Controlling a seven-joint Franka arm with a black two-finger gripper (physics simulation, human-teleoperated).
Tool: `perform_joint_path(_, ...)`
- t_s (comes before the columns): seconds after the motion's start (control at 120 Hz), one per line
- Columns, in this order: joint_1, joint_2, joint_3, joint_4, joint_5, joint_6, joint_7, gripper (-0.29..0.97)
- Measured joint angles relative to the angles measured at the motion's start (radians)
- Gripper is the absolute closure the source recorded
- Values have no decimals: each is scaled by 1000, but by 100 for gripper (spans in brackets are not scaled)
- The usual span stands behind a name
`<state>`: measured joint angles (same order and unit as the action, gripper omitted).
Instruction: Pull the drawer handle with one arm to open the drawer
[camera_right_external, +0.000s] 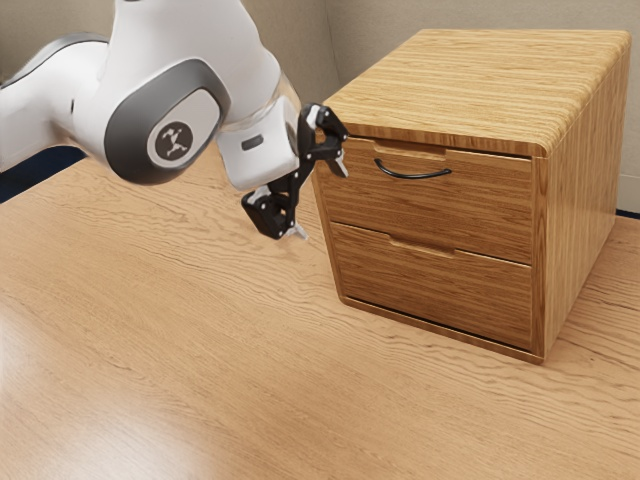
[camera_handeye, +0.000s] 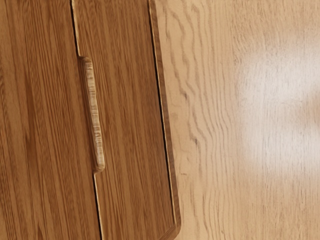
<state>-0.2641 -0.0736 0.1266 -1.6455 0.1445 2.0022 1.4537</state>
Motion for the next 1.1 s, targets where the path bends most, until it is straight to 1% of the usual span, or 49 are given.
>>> perform_joint_path(0.225, -19, 57, -2, 64, 1, 26, 24, 0)
perform_joint_path(0.483, -29, 69, -19, 71, 2, 73, 42, 0)
perform_joint_path(0.608, -31, 103, -29, 102, 2, 89, 48, 0)
perform_joint_path(0.792, -49, 127, -27, 106, 3, 101, 54, 0)
perform_joint_path(1.1, -12, 131, -19, 86, 10, 164, 61, 0)
